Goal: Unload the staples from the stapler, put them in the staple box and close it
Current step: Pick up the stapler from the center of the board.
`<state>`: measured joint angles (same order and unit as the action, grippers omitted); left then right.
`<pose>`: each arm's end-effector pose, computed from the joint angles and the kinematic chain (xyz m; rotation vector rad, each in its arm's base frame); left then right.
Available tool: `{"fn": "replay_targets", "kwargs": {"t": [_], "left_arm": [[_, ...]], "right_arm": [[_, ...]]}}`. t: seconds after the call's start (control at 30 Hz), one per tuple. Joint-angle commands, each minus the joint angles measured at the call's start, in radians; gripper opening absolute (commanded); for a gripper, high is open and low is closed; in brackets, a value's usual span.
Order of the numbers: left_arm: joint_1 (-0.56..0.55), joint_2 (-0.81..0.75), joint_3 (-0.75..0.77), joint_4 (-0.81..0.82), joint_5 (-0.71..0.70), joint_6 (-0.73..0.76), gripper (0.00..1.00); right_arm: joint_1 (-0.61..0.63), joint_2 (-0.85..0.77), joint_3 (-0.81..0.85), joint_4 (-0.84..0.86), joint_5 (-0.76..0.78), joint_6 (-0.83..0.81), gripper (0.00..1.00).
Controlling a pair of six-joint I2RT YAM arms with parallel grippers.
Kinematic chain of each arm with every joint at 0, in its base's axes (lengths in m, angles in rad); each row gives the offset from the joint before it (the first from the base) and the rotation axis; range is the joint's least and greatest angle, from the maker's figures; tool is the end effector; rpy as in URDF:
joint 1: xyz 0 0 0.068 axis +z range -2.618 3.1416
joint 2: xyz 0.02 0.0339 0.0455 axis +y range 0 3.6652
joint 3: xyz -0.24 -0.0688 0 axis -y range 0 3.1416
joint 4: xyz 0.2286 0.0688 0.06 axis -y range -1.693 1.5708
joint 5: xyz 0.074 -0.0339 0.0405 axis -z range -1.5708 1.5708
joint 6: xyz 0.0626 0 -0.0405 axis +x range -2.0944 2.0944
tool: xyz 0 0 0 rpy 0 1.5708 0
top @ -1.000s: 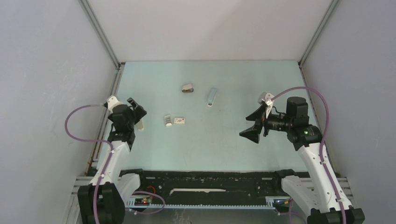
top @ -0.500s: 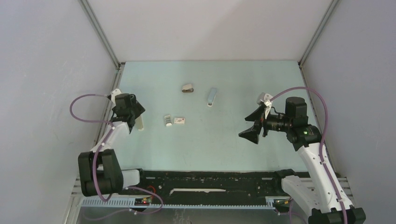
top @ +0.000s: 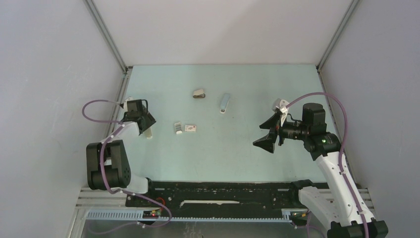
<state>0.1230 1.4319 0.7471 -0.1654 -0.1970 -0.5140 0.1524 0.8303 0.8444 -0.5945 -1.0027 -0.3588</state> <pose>0.2874 0.0479 0.1513 -0.8358 2.2498 0.0570 0.1658 0.0789 0.2948 -1.0250 1.6969 0.9305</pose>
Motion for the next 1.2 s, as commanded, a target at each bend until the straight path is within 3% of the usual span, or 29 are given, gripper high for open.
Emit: {"fn": "replay_targets", "kwargs": {"t": [0.0,0.5,0.7,0.8,0.9,1.17], "left_arm": [[0.006,0.019,0.052,0.006,0.022,0.005,0.61],[0.008,0.076,0.088,-0.034,0.044,-0.007,0.57],[0.009,0.079,0.090,-0.041,0.039,-0.009,0.49],[0.009,0.078,0.089,-0.045,0.039,-0.009,0.41],[0.009,0.073,0.085,-0.045,0.037,-0.007,0.26],[0.007,0.044,0.074,-0.041,0.057,0.004,0.13]], "right_arm": [[0.008,-0.014,-0.002,0.015,0.001,-0.018,1.00],[0.008,-0.019,-0.002,0.015,0.000,-0.017,1.00],[0.008,-0.023,-0.002,0.015,0.001,-0.017,1.00],[0.008,-0.023,-0.002,0.015,0.000,-0.018,1.00],[0.006,-0.024,-0.002,0.015,0.000,-0.017,1.00],[0.006,-0.026,-0.002,0.015,-0.003,-0.018,1.00]]}}
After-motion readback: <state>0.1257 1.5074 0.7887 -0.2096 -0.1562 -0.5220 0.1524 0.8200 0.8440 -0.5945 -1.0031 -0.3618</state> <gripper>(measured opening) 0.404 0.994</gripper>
